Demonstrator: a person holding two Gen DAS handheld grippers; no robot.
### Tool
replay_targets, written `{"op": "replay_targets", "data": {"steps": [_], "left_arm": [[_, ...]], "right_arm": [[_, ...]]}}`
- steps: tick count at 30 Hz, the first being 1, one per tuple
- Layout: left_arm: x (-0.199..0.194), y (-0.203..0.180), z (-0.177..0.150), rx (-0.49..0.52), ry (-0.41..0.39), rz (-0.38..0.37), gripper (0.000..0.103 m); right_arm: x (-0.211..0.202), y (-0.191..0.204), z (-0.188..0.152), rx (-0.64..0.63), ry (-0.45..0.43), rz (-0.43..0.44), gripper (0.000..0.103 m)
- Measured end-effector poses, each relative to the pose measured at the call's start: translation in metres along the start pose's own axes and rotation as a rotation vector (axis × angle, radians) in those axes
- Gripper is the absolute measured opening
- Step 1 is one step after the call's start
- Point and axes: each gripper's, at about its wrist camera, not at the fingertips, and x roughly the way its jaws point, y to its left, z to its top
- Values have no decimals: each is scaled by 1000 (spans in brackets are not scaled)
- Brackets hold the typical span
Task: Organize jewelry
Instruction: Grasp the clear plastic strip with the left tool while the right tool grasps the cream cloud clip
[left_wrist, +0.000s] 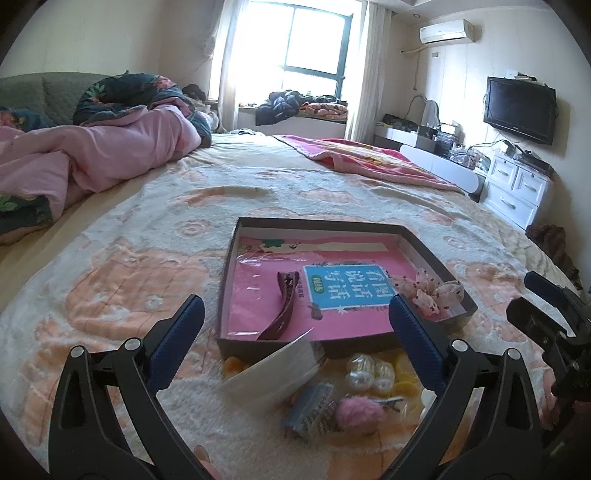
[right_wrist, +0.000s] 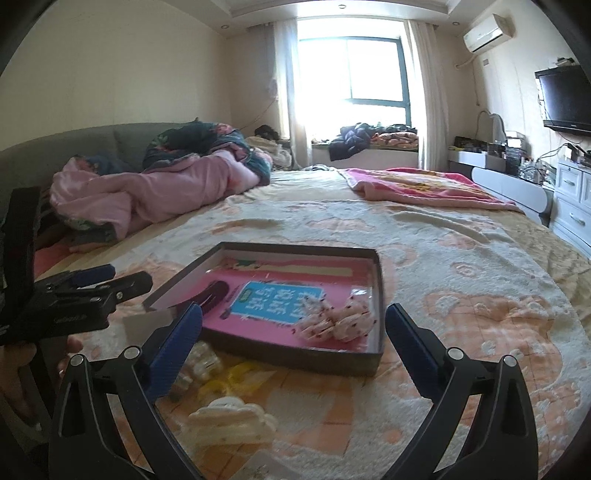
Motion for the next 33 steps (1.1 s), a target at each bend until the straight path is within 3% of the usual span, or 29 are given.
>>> {"op": "replay_targets", "data": {"steps": [14,28,33], "left_arm": [[-14,29,-16,-59,25,40,91],[-5,43,-42,-49,99,23,91],[1,52,-48,-82,122,-27,79]], "right_arm": [[0,28,-21,-57,80,74,96],[13,48,-42,-137,178,131,96],[24,46,-50,-143,229,135,96]]}}
